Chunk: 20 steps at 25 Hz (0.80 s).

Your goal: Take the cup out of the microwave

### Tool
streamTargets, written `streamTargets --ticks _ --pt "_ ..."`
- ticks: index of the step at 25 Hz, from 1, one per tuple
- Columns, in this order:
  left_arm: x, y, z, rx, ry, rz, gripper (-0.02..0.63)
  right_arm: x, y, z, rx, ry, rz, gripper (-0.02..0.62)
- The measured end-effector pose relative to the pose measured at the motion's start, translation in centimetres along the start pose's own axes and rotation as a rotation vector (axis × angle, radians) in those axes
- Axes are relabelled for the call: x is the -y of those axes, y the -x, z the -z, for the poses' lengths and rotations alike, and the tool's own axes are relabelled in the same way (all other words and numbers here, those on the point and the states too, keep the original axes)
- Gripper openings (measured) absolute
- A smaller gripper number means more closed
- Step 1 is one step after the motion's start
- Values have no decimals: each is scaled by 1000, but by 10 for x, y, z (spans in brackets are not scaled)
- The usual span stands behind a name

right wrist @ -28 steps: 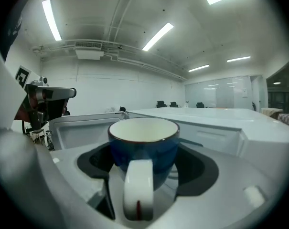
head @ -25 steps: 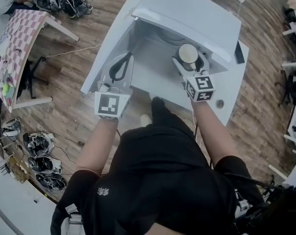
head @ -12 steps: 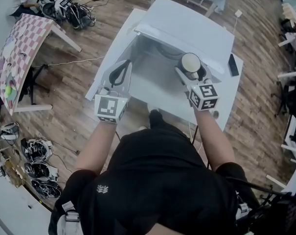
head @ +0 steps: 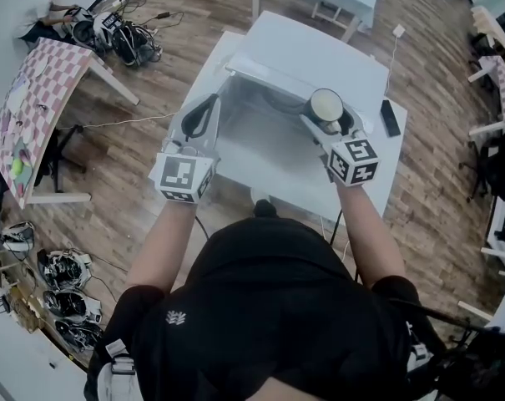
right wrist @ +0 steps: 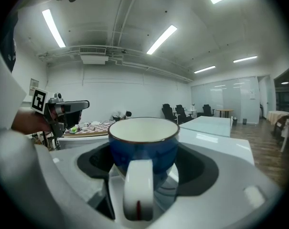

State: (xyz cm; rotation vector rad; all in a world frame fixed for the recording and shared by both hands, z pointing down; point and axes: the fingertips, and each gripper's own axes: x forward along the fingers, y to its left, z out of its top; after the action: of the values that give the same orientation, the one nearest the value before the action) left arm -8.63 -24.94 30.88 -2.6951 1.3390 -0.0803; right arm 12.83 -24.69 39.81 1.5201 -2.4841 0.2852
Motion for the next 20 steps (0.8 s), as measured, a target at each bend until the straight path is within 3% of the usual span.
streamTargets --ticks 20 --pt "-42 -6 -78 78 -95 -40 5 22 16 -84 43 8 -15 387"
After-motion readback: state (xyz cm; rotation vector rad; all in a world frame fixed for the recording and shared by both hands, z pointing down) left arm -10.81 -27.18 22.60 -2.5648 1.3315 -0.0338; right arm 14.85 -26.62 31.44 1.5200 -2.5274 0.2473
